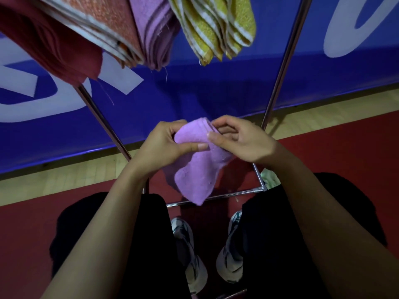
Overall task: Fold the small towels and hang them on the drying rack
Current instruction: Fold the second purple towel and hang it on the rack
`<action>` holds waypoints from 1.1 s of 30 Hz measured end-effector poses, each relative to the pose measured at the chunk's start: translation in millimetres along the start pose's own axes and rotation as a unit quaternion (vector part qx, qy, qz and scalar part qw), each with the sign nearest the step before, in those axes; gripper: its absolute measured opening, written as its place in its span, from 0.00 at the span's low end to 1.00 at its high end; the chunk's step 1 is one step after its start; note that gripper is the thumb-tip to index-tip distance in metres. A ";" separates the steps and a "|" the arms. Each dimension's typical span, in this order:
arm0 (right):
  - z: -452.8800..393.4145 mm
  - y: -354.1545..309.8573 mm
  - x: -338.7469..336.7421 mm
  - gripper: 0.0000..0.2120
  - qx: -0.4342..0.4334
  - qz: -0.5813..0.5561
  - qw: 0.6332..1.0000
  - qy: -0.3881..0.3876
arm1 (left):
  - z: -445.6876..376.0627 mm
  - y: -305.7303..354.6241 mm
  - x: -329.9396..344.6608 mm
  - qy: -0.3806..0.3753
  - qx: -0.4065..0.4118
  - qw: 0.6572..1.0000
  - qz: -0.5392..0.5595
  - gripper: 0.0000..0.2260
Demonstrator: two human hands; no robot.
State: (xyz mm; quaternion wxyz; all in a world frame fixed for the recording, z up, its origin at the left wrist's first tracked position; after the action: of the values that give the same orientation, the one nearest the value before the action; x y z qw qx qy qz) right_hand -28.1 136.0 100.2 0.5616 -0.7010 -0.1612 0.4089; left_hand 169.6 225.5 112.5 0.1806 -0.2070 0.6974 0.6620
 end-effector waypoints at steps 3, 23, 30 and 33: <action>1.5 6.2 -3.1 0.30 0.030 0.131 0.989 -0.056 | 3.0 4.0 -5.0 0.013 0.006 0.999 0.034 0.15; 14.9 0.8 -6.2 0.21 0.078 -0.084 0.988 -0.100 | 9.2 0.2 -39.3 0.101 0.026 0.961 0.257 0.10; 3.2 -0.1 3.3 0.11 -0.044 0.069 0.997 -0.003 | 7.9 0.4 -33.5 0.080 0.020 0.976 0.202 0.08; 0.9 -2.1 0.6 0.10 -0.037 0.061 0.997 0.007 | 5.3 -2.0 -34.4 0.089 0.013 0.970 0.226 0.09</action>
State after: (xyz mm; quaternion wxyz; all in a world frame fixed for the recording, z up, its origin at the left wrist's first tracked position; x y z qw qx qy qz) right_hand -27.9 137.7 101.9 0.5101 -0.7329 -0.1294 0.4311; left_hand 199.7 232.4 128.6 -0.0335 -0.0999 0.7480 0.6552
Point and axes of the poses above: each hand's wrist, its own z-axis away from the middle knuckle, its own x-axis out of the palm, y = z × x, the point moved 2 cm from there along -z, towards the middle knuckle, and after that the axes turned 4 degrees about -y, right-handed, at the moved point
